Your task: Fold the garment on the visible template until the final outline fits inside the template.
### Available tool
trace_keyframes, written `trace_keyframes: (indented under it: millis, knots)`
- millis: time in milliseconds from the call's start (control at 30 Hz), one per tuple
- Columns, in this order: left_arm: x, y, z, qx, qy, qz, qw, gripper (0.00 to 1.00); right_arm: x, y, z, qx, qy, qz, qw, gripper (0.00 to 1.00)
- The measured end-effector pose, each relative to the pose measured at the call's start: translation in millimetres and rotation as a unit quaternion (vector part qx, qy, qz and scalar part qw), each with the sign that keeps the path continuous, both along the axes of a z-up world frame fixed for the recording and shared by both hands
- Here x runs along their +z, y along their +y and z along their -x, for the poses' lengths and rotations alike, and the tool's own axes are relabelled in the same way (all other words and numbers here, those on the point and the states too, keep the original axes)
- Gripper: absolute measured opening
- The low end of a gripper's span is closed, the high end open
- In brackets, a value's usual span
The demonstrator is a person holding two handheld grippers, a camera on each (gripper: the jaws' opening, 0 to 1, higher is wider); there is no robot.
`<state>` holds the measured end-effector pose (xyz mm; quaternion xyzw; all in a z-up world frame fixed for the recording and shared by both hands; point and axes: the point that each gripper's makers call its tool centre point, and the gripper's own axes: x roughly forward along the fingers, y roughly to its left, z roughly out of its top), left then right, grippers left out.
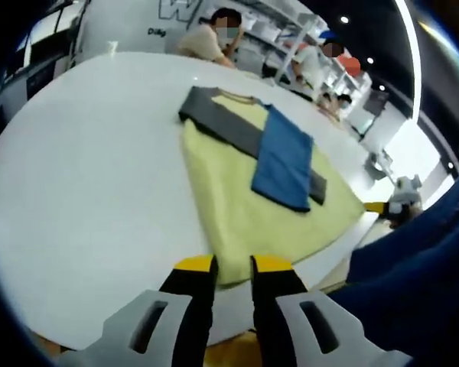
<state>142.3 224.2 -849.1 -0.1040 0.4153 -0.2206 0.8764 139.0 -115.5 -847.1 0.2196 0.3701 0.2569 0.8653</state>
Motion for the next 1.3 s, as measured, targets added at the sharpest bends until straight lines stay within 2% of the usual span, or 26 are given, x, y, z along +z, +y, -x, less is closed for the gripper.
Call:
trace_keyframes:
  millis: [133,233,500,767,1300]
  knots:
    - [-1.1,5,-1.9,-0.004,-0.006,-0.019,0.9998,0.07,-5.5,-6,-3,-0.021,0.007,-0.001,0.9998,0.03]
    - [-1.0,5,-2.9,-0.004,-0.008,-0.025,0.9996,0.05,-6.4,-6,-5,-0.025,0.008,0.000,0.9997,0.00]
    - [-2.1,7,-4.1,-0.006,-0.015,-0.038,0.9991,0.01,-6.3,-4,-5,-0.028,0.007,0.000,0.9996,0.00]
    - [1.3,9,-2.5,-0.002,-0.020,-0.030,0.9993,0.01,0.0,-4,-3,-0.038,0.006,-0.013,0.9992,0.00]
    - [0.4,4,13.3,-0.011,-0.012,-0.022,0.9996,0.01,-1.1,-4,10,-0.040,0.020,-0.018,0.9988,0.00]
